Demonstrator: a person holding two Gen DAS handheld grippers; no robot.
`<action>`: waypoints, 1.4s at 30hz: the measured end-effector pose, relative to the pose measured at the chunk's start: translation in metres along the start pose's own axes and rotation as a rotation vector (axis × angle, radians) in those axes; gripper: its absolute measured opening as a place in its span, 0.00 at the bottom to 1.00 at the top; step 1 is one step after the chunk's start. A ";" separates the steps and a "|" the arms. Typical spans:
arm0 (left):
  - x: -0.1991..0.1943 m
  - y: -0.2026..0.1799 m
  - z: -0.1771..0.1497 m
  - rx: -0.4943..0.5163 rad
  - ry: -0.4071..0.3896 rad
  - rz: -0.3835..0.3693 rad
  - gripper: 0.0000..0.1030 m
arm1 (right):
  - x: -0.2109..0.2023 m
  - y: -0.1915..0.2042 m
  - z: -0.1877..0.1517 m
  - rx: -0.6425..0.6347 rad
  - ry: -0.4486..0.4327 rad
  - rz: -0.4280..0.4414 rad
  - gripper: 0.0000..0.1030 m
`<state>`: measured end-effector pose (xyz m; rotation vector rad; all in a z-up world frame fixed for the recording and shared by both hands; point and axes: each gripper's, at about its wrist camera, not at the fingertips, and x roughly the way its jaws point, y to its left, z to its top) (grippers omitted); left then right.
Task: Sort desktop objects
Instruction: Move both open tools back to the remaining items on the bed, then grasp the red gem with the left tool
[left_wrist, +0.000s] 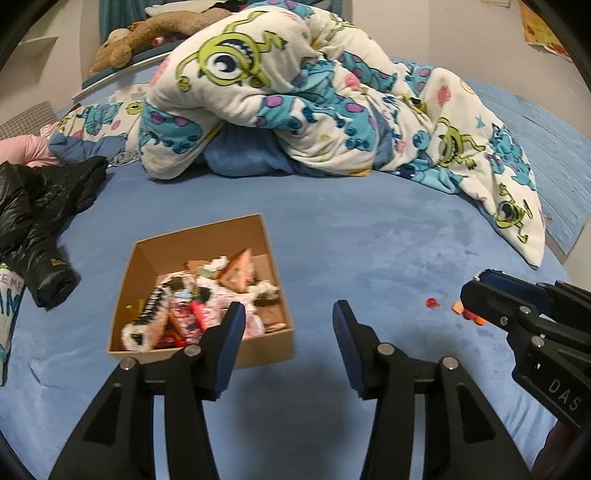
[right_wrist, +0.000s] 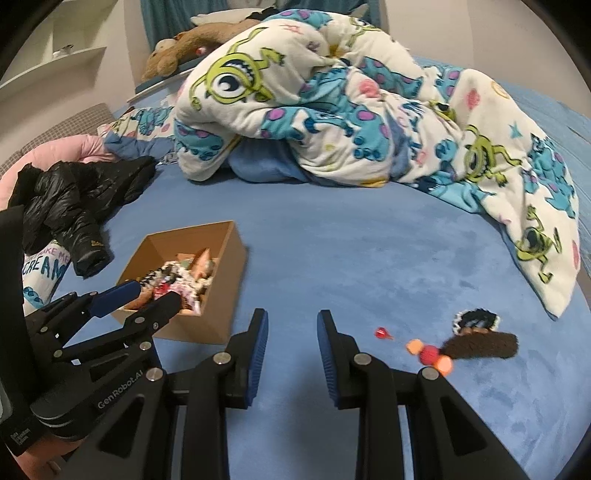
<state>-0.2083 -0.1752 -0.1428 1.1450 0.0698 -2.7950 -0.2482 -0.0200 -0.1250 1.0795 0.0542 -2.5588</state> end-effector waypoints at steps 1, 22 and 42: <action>0.001 -0.006 0.000 0.005 0.002 -0.007 0.49 | -0.002 -0.005 -0.002 0.006 -0.001 -0.004 0.27; 0.039 -0.128 -0.009 0.112 0.033 -0.133 0.49 | -0.018 -0.126 -0.042 0.133 0.009 -0.086 0.27; 0.117 -0.180 -0.018 0.239 0.085 -0.236 0.43 | 0.001 -0.168 -0.066 0.158 0.025 -0.080 0.27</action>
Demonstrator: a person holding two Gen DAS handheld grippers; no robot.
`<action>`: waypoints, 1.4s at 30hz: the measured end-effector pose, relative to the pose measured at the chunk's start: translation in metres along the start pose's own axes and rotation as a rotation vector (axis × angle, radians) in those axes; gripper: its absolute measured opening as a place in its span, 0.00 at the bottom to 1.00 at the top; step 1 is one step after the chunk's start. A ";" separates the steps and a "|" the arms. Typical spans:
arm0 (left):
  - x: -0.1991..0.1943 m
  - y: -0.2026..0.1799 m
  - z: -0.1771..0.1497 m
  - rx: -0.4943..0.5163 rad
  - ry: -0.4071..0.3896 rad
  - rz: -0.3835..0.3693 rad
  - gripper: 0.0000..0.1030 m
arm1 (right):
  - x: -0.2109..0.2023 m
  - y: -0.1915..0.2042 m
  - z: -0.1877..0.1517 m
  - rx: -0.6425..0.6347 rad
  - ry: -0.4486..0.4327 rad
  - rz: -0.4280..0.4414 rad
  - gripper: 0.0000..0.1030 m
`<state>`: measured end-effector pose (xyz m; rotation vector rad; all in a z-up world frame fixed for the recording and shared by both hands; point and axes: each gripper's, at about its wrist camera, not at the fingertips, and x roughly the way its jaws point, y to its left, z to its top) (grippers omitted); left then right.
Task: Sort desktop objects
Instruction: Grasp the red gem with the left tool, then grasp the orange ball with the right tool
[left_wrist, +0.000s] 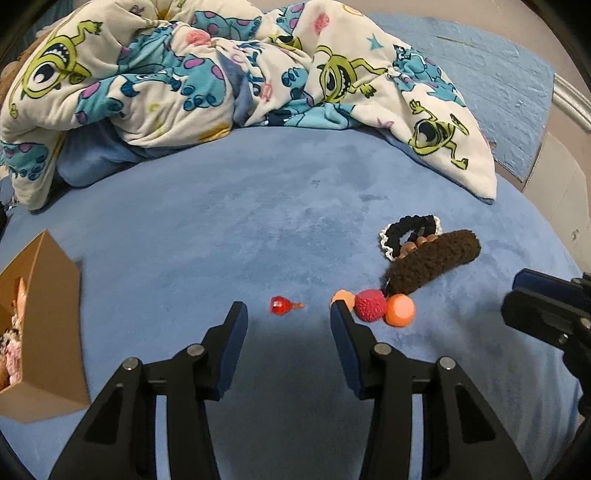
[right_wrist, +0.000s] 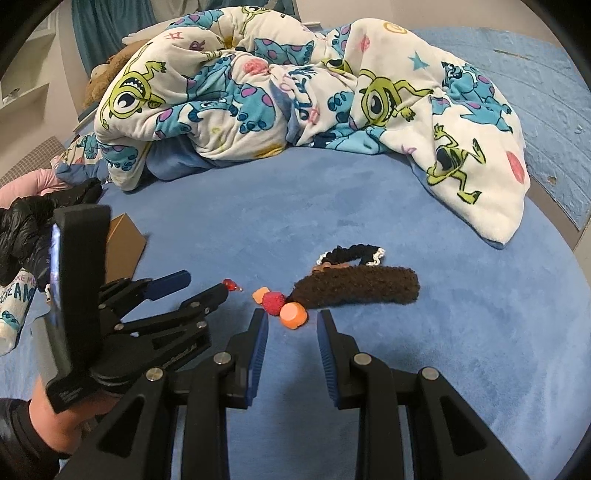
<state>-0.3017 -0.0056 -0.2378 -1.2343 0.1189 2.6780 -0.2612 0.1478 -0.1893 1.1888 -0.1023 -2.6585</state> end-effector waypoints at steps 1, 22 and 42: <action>0.003 0.000 0.001 0.005 0.005 0.002 0.41 | 0.001 -0.001 -0.001 -0.001 -0.001 -0.001 0.27; 0.041 0.004 -0.003 0.017 0.044 -0.027 0.14 | 0.016 -0.013 -0.005 0.014 0.010 0.015 0.27; 0.020 0.012 -0.005 -0.009 0.015 -0.020 0.13 | 0.041 -0.002 -0.005 0.002 0.046 0.070 0.27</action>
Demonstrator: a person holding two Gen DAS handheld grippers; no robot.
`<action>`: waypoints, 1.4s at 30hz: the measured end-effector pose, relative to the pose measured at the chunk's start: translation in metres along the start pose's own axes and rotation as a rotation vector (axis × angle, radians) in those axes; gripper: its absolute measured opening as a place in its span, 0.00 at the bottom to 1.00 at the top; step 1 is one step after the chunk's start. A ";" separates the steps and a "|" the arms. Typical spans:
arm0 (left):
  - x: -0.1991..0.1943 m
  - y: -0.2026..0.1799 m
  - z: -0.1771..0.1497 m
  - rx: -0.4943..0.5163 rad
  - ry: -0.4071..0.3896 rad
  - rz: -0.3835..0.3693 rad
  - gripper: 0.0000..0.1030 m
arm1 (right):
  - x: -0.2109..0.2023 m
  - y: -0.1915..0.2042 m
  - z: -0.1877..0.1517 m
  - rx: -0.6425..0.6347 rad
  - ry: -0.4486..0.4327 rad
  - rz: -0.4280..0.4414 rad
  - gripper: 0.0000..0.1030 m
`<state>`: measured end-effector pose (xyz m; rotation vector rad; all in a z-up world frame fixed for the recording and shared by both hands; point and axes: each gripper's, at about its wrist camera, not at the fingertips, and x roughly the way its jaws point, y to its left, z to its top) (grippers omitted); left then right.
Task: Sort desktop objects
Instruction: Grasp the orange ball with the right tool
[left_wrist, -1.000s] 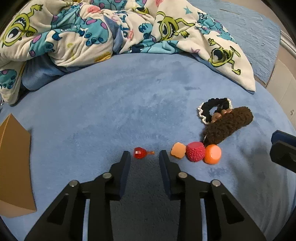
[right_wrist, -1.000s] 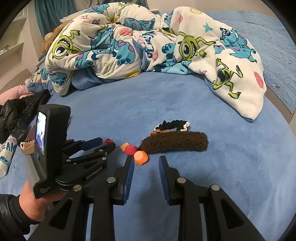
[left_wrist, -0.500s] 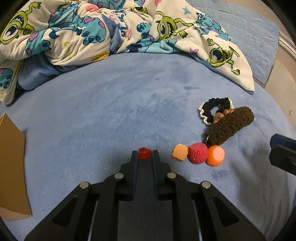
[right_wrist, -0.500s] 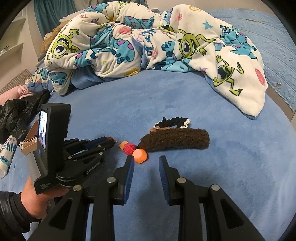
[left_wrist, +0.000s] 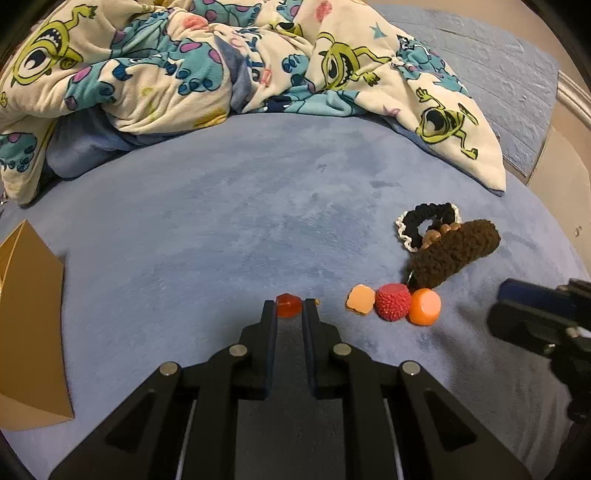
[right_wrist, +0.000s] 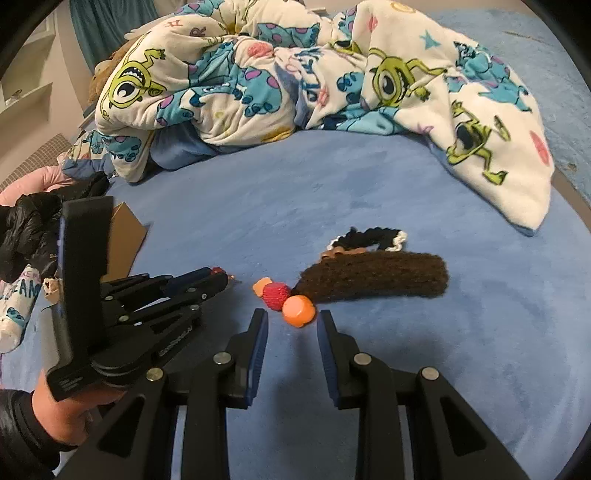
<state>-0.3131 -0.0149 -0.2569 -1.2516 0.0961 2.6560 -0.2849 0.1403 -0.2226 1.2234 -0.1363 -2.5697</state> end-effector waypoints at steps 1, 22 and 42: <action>-0.001 0.001 0.000 -0.004 0.000 0.001 0.13 | 0.003 0.001 0.000 -0.008 0.002 -0.003 0.27; -0.010 0.008 -0.006 -0.032 0.002 0.023 0.13 | 0.052 0.016 0.004 -0.095 0.095 -0.121 0.27; -0.036 0.012 -0.005 -0.043 -0.016 0.030 0.13 | 0.028 0.023 0.014 -0.087 0.056 -0.123 0.26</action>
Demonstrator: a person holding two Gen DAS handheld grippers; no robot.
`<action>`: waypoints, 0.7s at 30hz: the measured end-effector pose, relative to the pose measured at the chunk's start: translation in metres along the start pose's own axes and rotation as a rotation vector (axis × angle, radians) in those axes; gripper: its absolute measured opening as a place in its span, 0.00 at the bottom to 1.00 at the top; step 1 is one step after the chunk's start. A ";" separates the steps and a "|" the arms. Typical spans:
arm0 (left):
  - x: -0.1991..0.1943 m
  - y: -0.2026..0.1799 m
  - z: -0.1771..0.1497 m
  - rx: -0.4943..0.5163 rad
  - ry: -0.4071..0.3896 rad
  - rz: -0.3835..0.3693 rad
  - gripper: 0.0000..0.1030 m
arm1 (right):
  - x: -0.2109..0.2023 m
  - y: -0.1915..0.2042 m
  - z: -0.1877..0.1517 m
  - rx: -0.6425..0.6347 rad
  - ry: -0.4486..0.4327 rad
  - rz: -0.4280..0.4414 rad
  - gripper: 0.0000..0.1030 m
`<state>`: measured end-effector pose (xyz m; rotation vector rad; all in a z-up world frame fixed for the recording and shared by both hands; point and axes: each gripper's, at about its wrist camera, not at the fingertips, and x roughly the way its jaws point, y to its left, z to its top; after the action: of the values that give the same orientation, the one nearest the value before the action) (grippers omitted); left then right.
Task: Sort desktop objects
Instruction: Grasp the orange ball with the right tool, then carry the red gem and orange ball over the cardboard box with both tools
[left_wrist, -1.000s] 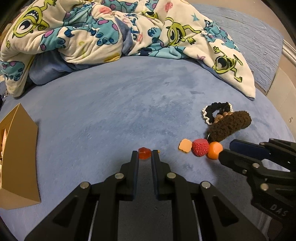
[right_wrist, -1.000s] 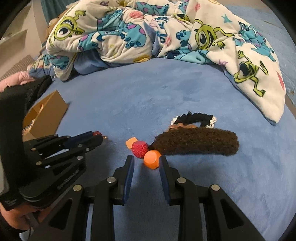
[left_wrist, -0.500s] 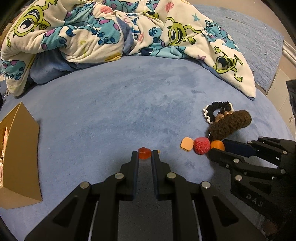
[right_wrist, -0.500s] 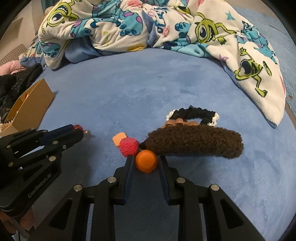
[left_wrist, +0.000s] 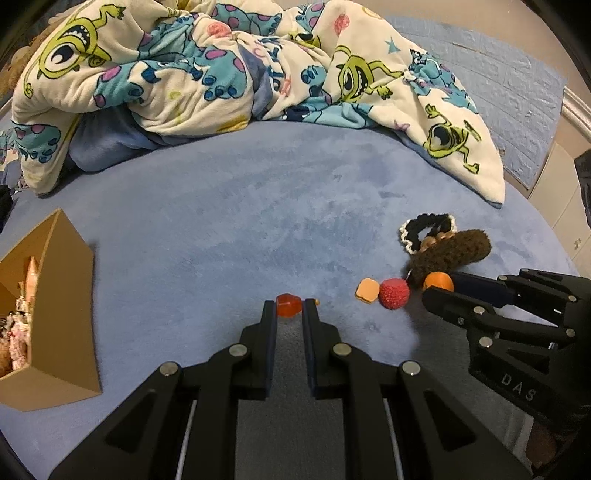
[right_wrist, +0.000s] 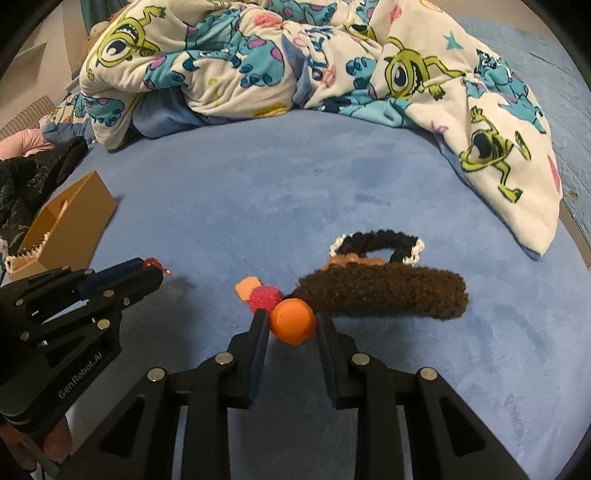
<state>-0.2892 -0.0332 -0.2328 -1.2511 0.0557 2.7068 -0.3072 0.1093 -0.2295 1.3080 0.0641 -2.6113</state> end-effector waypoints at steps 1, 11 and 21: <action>-0.005 0.001 0.001 -0.001 -0.006 0.003 0.13 | -0.004 0.002 0.002 -0.002 -0.007 0.001 0.26; -0.055 0.015 0.010 -0.032 -0.050 0.040 0.13 | -0.054 0.029 0.025 -0.024 -0.083 0.018 0.26; -0.113 0.052 0.016 -0.081 -0.106 0.101 0.13 | -0.098 0.083 0.047 -0.079 -0.157 0.063 0.26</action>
<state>-0.2370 -0.0978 -0.1383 -1.1533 -0.0035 2.8838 -0.2699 0.0394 -0.1182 1.0586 0.0971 -2.6196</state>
